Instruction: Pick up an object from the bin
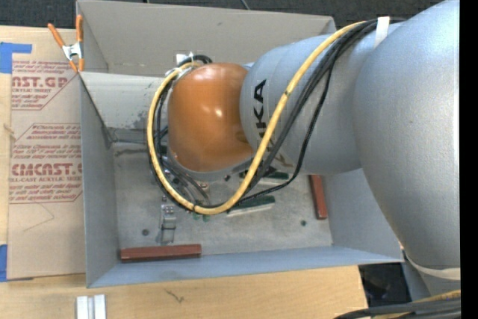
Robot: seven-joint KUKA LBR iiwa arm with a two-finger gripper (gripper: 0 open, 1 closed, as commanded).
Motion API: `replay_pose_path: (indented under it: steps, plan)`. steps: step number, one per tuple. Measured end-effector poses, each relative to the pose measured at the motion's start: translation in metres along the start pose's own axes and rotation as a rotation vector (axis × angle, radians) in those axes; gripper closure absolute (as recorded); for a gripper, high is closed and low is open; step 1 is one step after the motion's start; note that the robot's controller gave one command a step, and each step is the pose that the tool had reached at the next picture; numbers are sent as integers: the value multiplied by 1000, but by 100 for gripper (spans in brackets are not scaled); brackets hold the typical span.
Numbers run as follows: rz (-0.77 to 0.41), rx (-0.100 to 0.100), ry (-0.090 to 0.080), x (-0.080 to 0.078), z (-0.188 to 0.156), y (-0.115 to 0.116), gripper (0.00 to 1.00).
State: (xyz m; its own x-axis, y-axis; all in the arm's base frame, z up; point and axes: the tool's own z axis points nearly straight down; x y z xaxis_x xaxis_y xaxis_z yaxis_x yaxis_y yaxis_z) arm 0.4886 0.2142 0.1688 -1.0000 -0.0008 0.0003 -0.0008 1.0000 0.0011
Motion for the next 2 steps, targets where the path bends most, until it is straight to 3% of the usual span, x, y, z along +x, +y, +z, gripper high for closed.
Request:
replay_pose_path:
  steps: [1, 2]
  plan:
    - [75, -2, -6, -5, 36, 5, 0]
    - [33, -2, -2, 4, 98, 0, 100]
